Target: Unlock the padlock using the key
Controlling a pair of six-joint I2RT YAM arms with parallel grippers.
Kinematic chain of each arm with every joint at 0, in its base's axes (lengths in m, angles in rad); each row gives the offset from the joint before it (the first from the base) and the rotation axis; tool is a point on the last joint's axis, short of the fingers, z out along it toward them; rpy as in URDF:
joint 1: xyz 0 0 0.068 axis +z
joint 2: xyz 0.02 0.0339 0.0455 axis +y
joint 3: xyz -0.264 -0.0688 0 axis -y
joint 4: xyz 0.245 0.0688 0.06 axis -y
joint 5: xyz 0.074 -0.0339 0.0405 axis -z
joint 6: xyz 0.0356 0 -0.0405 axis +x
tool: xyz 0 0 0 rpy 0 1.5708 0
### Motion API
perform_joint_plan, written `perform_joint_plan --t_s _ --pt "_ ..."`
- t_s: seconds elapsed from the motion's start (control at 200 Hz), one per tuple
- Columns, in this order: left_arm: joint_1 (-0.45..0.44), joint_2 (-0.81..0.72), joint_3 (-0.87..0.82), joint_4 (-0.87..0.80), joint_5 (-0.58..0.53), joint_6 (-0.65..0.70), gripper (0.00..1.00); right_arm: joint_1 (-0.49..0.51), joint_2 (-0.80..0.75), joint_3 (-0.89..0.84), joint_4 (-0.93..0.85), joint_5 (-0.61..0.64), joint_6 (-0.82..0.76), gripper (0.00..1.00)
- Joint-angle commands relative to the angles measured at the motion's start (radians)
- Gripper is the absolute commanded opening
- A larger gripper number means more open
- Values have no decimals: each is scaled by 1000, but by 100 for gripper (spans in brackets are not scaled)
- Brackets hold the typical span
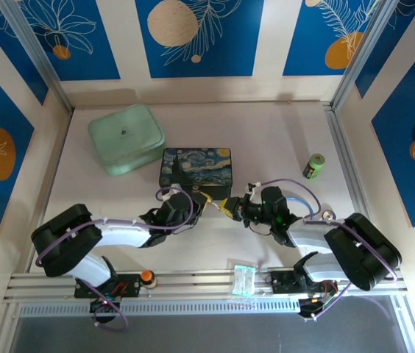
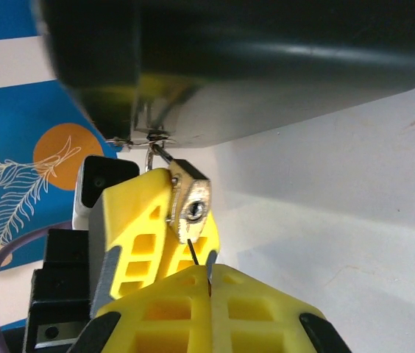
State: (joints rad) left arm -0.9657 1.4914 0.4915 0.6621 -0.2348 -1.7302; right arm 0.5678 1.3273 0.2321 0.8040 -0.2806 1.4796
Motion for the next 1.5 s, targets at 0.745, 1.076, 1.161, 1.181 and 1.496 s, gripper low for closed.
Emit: perform_joint_plan --t_s 0.745,1.076,1.161,1.181,1.496 --pt "-14 -3 -1 136 -31 -80 4 -17 76 43 143 -66 26 0" --pt "-15 -14 2 117 -63 -81 0 -29 46 9 79 -30 38 0" --pt "-15 -14 5 122 -64 -80 0 -27 26 17 41 -27 24 0" --pt "-15 -14 5 122 -65 -80 0 -28 25 18 39 -27 24 0" --pt "-14 7 13 149 -50 -89 0 -37 13 22 11 -46 8 0"
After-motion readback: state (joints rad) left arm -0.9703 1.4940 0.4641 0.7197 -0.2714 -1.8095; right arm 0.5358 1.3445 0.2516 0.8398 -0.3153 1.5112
